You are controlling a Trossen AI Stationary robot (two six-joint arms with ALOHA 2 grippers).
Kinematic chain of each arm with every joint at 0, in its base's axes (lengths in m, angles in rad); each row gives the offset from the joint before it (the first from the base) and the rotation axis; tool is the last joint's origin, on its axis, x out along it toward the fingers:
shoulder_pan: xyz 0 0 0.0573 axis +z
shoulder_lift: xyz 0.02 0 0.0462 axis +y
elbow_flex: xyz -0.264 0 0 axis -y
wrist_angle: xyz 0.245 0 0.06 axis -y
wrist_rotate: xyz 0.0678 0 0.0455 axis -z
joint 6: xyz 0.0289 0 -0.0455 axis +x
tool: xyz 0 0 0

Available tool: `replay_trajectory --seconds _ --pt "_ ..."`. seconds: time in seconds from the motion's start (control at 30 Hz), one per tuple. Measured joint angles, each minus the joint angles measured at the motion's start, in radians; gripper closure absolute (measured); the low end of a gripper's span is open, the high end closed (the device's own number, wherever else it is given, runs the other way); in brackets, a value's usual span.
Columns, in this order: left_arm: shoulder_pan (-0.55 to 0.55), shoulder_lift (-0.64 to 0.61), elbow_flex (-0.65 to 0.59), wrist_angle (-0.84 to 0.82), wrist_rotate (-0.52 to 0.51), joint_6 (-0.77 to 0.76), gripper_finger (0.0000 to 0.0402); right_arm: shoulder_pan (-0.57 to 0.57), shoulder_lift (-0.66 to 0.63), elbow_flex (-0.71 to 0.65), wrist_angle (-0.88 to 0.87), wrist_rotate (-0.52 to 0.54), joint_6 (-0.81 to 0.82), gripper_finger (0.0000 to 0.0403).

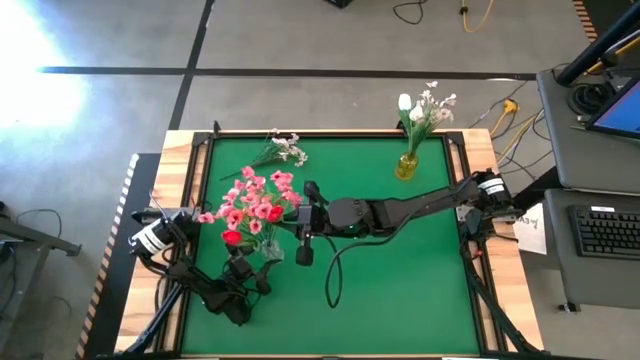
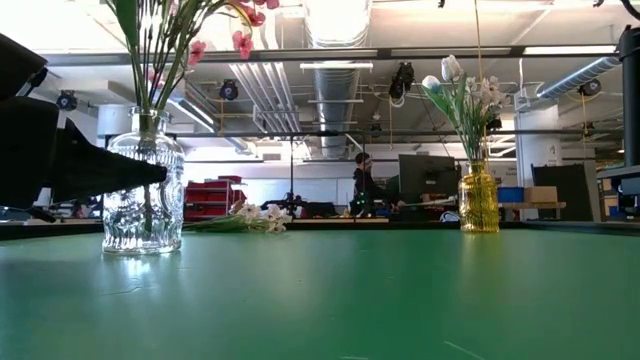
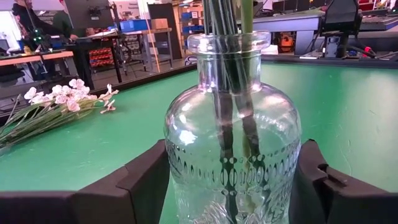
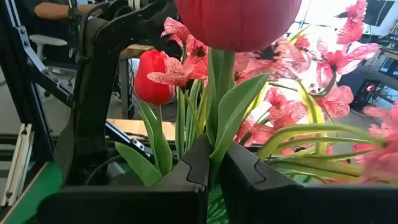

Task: Sort flowers into vase by color
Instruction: Put the red flowers into the transparent vase

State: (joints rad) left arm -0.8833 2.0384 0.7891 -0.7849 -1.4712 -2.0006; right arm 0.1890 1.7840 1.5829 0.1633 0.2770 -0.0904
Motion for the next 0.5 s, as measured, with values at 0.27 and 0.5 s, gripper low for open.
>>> replay_trajectory --seconds 0.27,0.5 --pt "0.000 0.000 0.000 0.003 0.004 0.001 0.0167 0.000 0.023 0.000 0.006 -0.018 0.002 0.0385" --pt "0.000 0.000 0.000 0.007 0.007 0.002 0.0167 0.000 0.048 0.000 0.023 -0.071 0.004 0.0385"
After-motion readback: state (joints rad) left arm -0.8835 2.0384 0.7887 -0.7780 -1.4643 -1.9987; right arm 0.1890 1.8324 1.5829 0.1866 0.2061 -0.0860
